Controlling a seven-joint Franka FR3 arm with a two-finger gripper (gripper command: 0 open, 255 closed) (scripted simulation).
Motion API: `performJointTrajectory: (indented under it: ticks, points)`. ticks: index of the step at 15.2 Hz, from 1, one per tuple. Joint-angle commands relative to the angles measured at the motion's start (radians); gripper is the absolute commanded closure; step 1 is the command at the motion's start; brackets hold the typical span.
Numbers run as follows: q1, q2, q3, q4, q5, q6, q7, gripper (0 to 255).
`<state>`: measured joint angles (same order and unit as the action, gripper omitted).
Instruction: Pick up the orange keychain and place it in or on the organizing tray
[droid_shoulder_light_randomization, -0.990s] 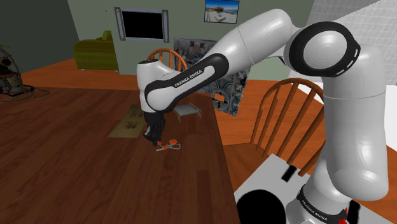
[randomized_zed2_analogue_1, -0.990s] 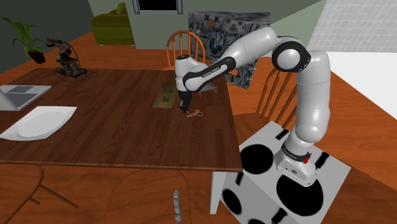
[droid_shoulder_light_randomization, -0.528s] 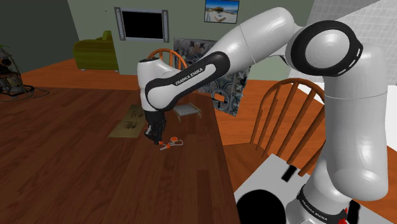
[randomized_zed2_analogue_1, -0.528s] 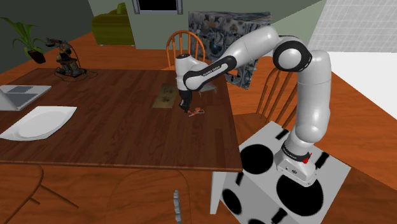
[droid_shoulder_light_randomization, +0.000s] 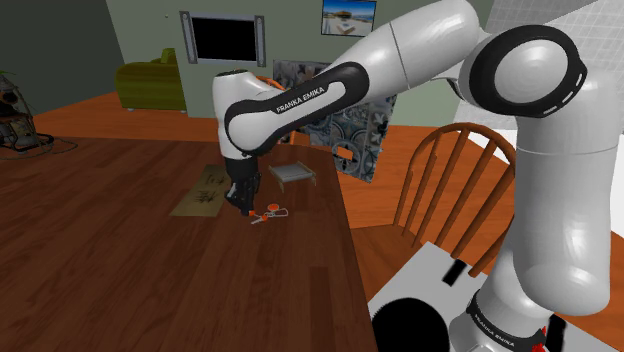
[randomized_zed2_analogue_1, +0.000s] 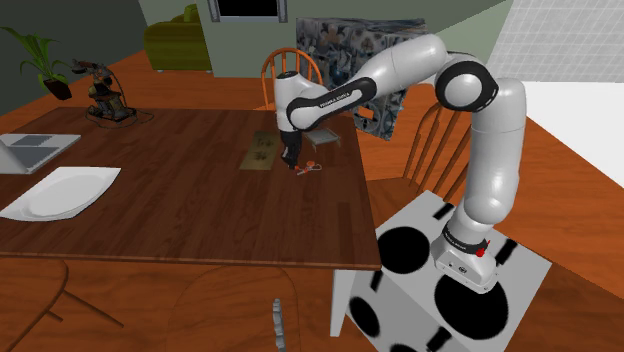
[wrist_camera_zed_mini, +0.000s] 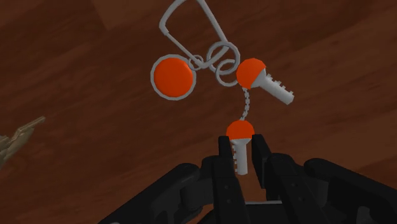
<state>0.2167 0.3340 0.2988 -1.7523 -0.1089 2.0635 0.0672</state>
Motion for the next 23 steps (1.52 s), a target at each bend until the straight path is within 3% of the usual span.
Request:
performJointTrajectory:
  ticks: [1,13,23]
  points:
    - [-0.001,-0.008,0.001,0.013,0.003,-0.021,-0.002,255]
    - [-0.002,-0.049,0.008,0.113,0.020,-0.160,-0.013,255]
    - [-0.123,0.047,-0.063,0.265,0.018,-0.214,-0.213,255]
